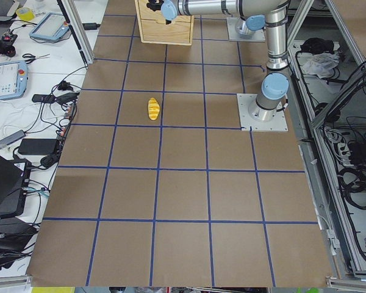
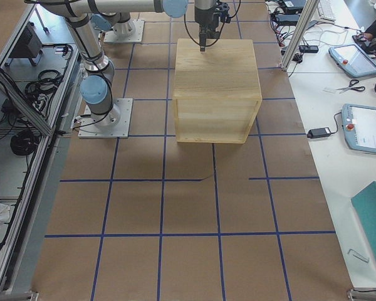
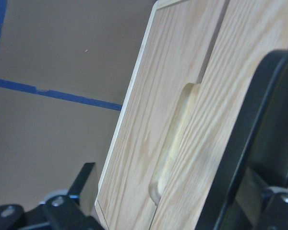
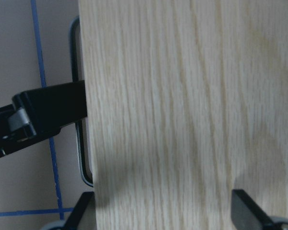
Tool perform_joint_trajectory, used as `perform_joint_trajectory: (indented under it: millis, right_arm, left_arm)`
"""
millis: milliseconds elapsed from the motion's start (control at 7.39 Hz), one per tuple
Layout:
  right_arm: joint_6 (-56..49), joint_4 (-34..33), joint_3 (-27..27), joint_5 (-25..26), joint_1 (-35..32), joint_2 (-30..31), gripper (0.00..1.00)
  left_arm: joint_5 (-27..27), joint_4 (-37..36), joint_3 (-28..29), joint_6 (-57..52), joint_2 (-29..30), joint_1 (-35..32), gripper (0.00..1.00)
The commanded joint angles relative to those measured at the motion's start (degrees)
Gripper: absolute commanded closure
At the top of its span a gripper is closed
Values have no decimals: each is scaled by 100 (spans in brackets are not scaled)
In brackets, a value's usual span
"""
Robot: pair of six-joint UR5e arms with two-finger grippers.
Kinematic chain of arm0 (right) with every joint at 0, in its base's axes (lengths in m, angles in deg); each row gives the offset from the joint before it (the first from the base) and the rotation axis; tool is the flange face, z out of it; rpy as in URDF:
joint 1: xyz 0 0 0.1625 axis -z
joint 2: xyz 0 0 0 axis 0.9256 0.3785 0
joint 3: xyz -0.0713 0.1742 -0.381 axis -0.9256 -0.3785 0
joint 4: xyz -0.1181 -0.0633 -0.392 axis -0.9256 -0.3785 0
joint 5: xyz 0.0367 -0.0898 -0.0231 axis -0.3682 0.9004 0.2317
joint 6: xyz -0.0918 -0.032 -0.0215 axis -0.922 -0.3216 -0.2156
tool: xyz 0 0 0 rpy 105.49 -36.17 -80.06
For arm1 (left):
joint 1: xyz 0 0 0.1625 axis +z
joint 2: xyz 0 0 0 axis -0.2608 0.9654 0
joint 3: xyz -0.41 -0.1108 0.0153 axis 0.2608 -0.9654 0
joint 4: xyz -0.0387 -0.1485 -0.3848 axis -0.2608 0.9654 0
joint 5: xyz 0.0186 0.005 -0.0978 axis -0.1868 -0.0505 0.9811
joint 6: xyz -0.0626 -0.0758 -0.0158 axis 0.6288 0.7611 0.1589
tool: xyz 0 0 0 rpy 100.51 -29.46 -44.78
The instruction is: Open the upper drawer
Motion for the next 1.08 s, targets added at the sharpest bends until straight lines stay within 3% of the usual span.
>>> perform_joint_trajectory:
  millis: [0, 947]
  right_arm:
    - [0, 0, 0, 3, 0, 0, 0]
    - [0, 0, 0, -5, 0, 0, 0]
  left_arm:
    - [-74, 9, 7, -27, 13, 18, 0]
    - [-425, 193, 42, -272, -58, 176, 0]
